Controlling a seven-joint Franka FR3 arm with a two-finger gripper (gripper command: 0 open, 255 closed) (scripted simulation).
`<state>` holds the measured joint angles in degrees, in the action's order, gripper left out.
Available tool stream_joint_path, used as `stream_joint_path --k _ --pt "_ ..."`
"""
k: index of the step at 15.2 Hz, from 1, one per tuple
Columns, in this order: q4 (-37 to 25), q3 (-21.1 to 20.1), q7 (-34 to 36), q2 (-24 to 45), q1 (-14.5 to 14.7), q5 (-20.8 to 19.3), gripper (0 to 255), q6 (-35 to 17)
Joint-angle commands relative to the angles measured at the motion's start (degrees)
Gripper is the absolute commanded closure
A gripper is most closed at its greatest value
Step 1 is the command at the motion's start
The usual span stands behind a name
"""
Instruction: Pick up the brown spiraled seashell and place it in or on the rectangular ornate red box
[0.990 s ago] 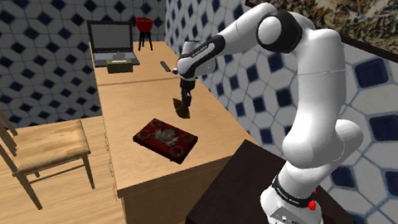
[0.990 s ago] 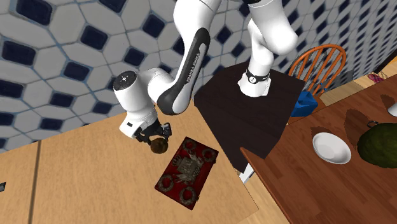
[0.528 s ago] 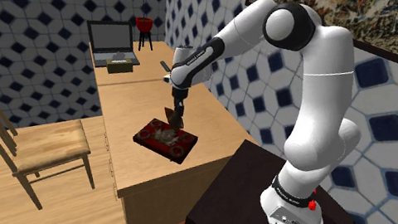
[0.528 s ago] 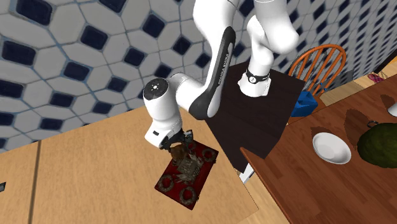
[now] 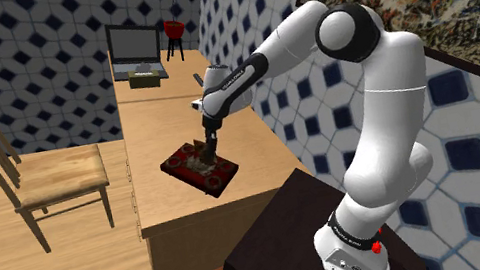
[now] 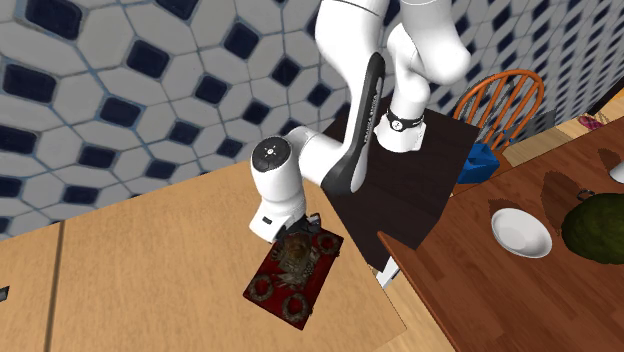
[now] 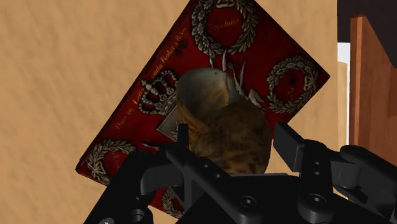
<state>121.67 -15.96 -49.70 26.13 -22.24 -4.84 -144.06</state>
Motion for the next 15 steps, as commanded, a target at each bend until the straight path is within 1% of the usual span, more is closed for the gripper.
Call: stream_joint_path --k 1,9,15 --pt "-0.1 0.3 0.3 1.2 0.3 -0.4 255 -1.1" --pt "-1.1 1.8 1.1 6.6 1.5 -2.1 255 -5.5" --pt "-1.1 1.9 1.1 6.6 1.6 -2.0 255 -5.5"
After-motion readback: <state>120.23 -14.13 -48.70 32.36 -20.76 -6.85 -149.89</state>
